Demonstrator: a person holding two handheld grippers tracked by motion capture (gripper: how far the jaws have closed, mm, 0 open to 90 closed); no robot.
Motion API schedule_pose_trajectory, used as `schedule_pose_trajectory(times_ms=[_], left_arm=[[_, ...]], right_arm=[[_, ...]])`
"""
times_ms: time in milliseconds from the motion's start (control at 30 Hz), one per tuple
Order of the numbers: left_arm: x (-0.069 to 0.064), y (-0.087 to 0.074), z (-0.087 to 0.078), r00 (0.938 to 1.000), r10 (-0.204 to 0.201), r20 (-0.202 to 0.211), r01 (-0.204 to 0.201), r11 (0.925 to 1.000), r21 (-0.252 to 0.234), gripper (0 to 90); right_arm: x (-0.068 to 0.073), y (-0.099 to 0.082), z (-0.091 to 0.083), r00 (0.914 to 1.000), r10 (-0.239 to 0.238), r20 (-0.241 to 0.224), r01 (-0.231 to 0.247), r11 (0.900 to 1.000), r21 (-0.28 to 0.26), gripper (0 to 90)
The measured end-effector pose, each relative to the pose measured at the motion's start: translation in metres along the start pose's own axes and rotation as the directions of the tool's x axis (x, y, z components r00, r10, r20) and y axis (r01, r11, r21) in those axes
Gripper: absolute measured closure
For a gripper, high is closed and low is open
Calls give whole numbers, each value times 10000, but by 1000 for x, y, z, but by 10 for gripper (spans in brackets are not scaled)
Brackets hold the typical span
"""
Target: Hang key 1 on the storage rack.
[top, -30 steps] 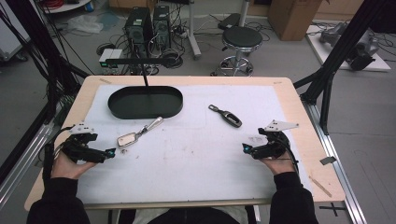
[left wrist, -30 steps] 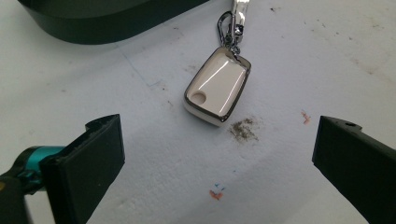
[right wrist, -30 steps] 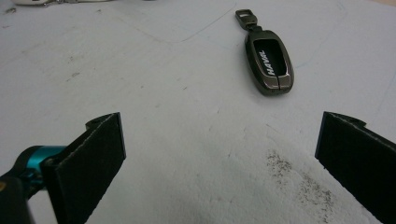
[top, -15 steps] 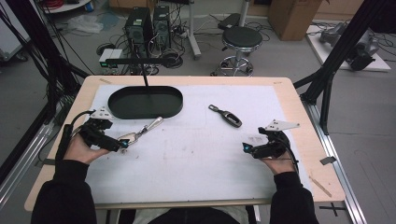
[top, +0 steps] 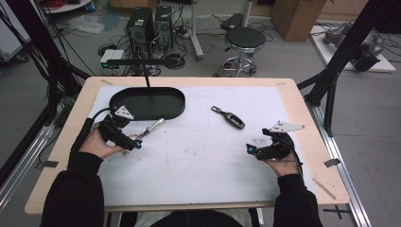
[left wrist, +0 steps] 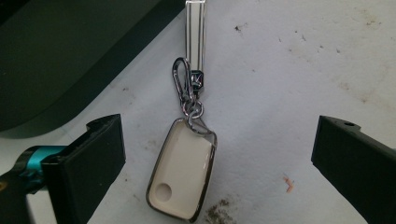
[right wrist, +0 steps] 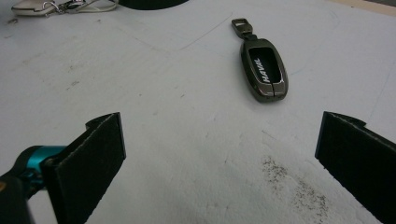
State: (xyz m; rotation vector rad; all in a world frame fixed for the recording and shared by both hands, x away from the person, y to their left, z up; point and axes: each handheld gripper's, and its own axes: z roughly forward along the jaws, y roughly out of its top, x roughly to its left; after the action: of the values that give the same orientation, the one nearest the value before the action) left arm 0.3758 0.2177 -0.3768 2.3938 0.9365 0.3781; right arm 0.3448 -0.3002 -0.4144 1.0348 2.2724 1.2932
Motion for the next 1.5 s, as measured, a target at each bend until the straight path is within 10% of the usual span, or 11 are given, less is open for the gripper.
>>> schedule_pose_trajectory(times_ms=[967, 1500], left_arm=[[5, 53, 67, 9941, 720, 805, -808, 9906, 1107, 77], [7, 54, 90, 9925, 490, 1116, -669, 9843, 1631, 98]], right_arm=[[0, 0, 0, 9998, -87, 160, 87, 10000, 47, 8], [0, 0, -3, 9996, -25, 271, 28, 10000, -96, 9]])
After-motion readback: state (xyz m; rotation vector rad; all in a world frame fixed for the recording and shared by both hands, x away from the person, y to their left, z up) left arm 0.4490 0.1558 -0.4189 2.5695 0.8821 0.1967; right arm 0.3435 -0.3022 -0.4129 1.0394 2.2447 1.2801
